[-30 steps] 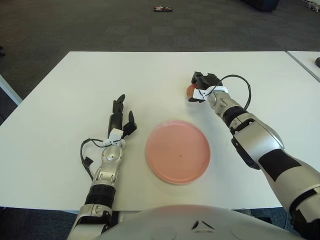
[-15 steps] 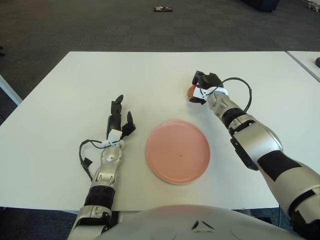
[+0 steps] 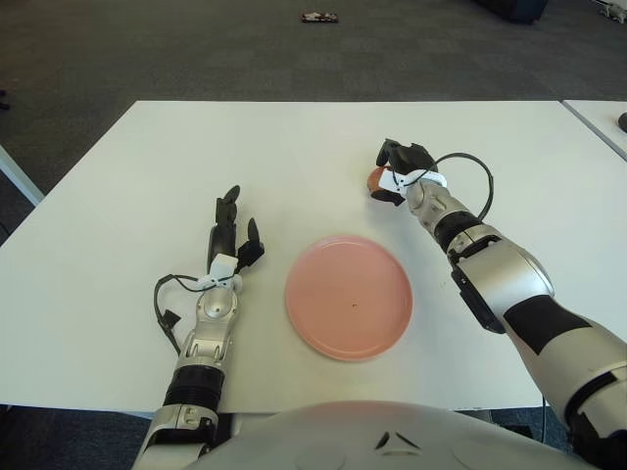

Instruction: Put the apple into the plate.

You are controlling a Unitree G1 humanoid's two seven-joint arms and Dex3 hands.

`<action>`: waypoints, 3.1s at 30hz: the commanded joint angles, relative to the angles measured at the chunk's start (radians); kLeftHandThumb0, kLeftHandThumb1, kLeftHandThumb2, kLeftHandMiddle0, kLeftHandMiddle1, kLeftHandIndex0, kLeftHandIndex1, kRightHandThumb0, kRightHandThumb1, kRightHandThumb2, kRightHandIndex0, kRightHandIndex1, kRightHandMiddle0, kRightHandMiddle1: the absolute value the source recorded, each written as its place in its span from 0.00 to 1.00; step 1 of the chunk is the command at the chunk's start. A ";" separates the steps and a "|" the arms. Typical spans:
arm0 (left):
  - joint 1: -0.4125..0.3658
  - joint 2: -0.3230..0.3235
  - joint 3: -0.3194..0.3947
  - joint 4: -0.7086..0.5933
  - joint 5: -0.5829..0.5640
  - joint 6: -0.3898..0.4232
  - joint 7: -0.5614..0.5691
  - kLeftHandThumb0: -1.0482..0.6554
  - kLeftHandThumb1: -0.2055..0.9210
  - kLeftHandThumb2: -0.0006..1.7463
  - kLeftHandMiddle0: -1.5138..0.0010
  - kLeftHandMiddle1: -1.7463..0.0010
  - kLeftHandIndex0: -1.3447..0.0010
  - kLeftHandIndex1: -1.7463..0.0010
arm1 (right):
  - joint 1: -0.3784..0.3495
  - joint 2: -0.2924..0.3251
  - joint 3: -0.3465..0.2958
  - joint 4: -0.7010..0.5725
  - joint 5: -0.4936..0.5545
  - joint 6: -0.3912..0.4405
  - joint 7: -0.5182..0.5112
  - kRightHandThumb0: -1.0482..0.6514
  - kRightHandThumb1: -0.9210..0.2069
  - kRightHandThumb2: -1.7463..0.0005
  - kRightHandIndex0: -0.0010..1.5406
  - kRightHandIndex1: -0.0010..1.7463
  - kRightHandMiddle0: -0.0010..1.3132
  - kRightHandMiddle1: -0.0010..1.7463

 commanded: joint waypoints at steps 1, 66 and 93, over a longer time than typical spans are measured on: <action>0.001 0.003 0.006 -0.008 0.001 0.010 0.005 0.13 1.00 0.53 0.84 0.96 1.00 0.66 | 0.005 -0.006 -0.015 -0.001 0.019 -0.014 0.004 0.47 0.52 0.33 0.66 1.00 0.65 1.00; -0.009 -0.004 0.006 0.001 -0.007 0.006 -0.001 0.12 1.00 0.52 0.84 0.96 1.00 0.66 | -0.122 -0.087 -0.182 -0.073 0.162 -0.257 -0.083 0.45 0.47 0.37 0.74 1.00 0.71 1.00; -0.013 -0.005 0.009 0.021 -0.002 -0.002 0.006 0.11 1.00 0.53 0.85 0.96 1.00 0.67 | -0.107 -0.072 0.041 -0.027 -0.021 -0.098 0.130 0.01 0.00 0.89 0.00 0.02 0.00 0.04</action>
